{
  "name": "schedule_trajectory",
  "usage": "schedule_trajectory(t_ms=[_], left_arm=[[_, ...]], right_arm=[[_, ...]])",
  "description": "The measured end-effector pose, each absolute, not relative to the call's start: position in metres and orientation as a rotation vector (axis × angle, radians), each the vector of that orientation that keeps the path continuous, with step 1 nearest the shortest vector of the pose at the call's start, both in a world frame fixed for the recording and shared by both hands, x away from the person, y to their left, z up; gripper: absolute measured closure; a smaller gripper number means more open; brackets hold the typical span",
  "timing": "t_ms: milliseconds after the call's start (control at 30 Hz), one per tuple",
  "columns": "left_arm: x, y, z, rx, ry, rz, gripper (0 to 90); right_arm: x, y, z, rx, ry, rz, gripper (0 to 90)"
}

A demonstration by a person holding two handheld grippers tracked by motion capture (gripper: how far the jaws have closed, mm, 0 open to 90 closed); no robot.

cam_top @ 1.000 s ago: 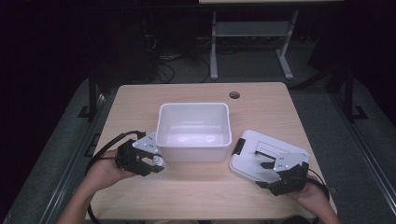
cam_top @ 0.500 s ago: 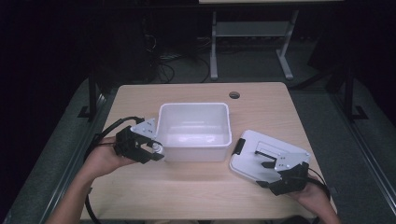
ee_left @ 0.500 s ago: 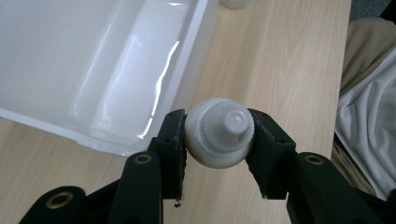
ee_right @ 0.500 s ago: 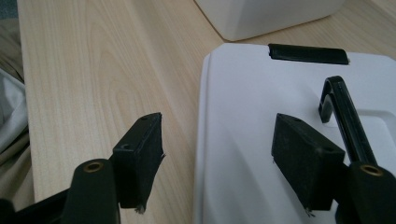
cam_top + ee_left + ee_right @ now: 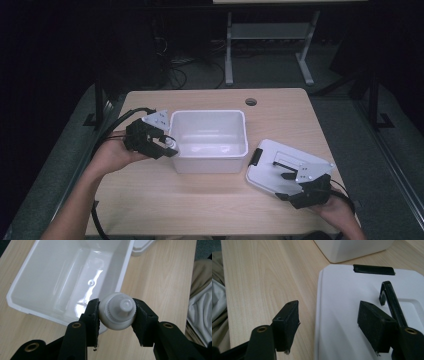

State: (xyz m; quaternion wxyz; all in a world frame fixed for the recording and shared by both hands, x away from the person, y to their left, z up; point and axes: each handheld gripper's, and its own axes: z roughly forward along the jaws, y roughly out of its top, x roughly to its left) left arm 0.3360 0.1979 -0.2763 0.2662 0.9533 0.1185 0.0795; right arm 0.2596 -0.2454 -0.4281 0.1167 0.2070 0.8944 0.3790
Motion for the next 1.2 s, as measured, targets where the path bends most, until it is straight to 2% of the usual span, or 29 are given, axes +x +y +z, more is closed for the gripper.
schedule_trajectory(t_ms=[500, 1200], left_arm=[[0.358, 0.196, -0.282, 2.611, 0.366, 0.208, 59.2], [0.373, 0.197, -0.312, 2.637, 0.437, 0.161, 59.2]], right_arm=[[0.26, -0.246, -0.427, 0.595, 2.616, 1.12, 33.0], [0.261, -0.249, -0.429, 0.612, 2.61, 1.119, 32.8]])
